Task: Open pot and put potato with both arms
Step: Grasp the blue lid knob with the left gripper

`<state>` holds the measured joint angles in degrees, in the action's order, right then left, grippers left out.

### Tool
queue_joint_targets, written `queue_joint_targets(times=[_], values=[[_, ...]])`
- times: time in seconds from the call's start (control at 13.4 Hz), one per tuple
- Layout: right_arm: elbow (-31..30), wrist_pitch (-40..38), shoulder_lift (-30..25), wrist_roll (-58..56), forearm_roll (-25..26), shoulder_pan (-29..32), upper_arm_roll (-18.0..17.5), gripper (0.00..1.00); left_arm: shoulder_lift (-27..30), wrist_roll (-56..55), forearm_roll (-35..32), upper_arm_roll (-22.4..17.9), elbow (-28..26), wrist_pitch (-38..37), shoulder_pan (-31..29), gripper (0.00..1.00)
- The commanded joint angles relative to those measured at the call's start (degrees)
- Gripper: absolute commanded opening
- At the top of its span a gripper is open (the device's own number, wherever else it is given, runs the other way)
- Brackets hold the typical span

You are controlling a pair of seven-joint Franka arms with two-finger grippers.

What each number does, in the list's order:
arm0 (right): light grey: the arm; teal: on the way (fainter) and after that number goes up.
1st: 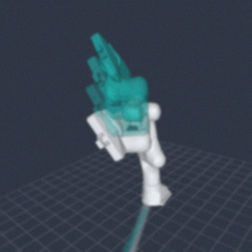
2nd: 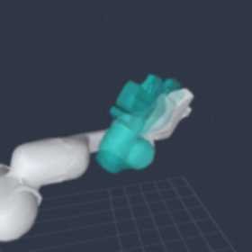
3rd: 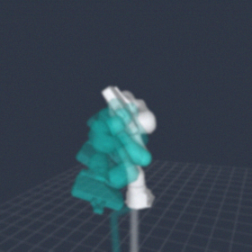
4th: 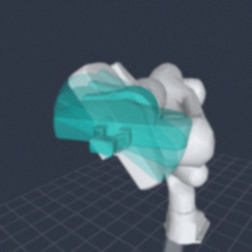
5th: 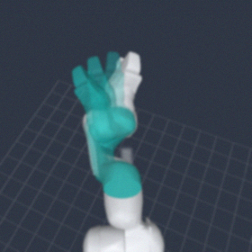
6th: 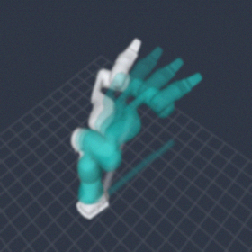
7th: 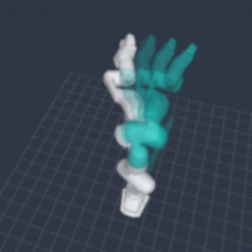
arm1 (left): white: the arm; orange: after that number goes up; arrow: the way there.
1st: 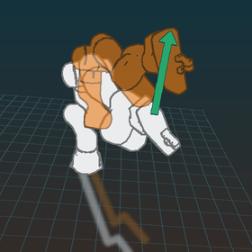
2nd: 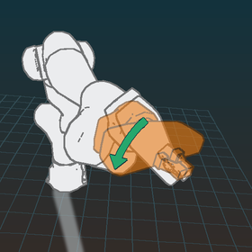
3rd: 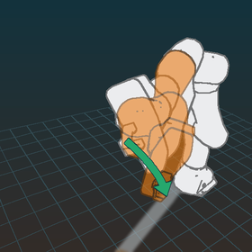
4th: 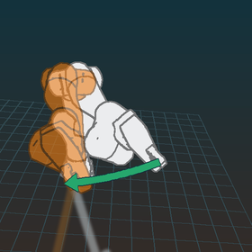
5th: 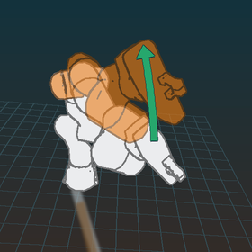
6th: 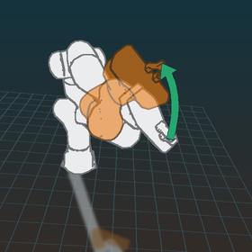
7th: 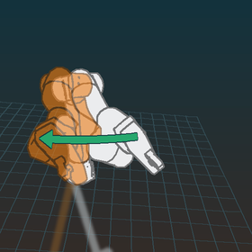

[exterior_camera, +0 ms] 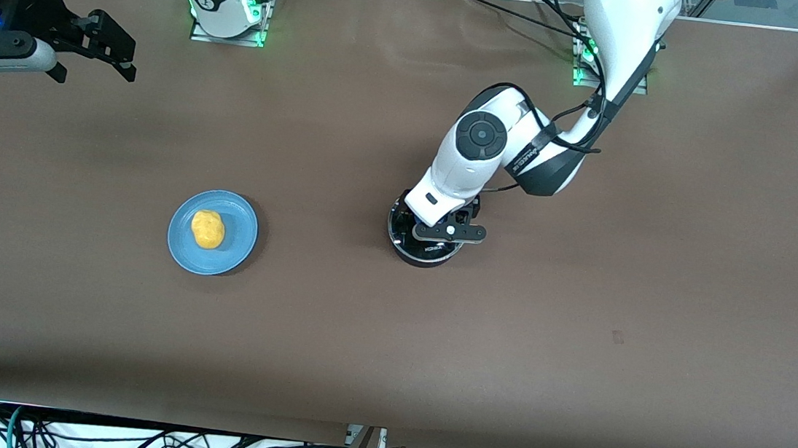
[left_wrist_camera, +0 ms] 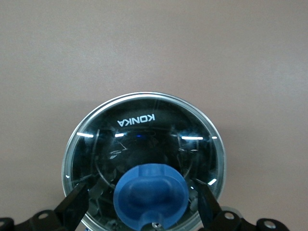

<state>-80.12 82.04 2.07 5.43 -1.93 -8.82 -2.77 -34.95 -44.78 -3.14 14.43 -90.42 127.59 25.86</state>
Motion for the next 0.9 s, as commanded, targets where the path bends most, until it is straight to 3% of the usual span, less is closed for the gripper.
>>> queue_joint_targets(times=[0.0, 0.67, 0.82], values=[[0.23, 0.05, -0.13, -0.51, 0.43, 0.21, -0.13, 1.0, -1.26, -1.19, -2.14, -0.54, 1.3, -0.07, 1.29, 1.0], [0.05, 0.4, 0.3, -0.59, 0.08, 1.87, 0.13, 1.0, -2.23, -1.19, -5.3, -0.63, 2.88, 0.2, 2.79, 0.99], [0.23, 0.4, 0.3, -0.33, -0.18, 2.23, 0.31, 0.99, -1.97, -1.19, -6.18, -0.54, 2.88, 0.02, 2.79, 0.84]])
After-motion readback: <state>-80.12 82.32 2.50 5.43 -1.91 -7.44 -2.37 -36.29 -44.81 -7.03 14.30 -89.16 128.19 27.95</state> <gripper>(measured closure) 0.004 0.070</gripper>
